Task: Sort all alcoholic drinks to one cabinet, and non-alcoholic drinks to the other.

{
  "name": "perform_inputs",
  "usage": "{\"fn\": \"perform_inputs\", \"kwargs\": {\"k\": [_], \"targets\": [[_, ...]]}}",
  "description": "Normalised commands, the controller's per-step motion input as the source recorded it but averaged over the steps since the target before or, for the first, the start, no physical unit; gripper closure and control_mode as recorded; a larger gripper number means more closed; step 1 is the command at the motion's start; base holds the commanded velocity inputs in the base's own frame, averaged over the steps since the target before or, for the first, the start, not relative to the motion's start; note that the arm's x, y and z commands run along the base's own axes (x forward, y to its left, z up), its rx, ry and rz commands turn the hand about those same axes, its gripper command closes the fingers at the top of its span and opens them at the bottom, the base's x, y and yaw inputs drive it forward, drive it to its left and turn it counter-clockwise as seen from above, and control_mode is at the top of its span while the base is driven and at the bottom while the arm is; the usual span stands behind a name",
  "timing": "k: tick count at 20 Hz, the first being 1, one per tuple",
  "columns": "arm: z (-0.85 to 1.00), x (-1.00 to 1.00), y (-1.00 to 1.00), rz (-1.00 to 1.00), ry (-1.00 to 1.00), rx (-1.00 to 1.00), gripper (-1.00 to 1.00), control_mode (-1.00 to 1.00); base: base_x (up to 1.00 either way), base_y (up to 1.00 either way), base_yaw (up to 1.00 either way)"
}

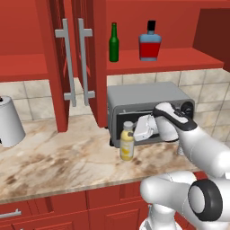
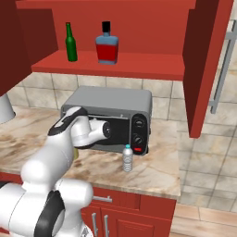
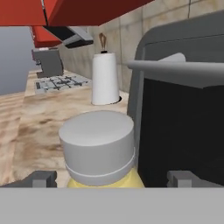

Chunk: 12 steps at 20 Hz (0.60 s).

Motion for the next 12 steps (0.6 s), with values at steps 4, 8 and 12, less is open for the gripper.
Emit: {"fn": "perform_inputs", "kwargs": {"k": [4, 8, 12], "targets": [[0.0, 0.17, 0.07, 0.0, 0.0, 0.0, -1.0, -1.0, 0.0, 0.0, 0.0], [0.0, 0.14, 0.08, 0.0, 0.0, 0.0, -1.0, -1.0, 0.0, 0.0, 0.0], [0.0, 0.01, 0.0, 0.02, 0.0, 0.0, -1.0, -1.0, 0.0, 0.0, 0.0]]}}
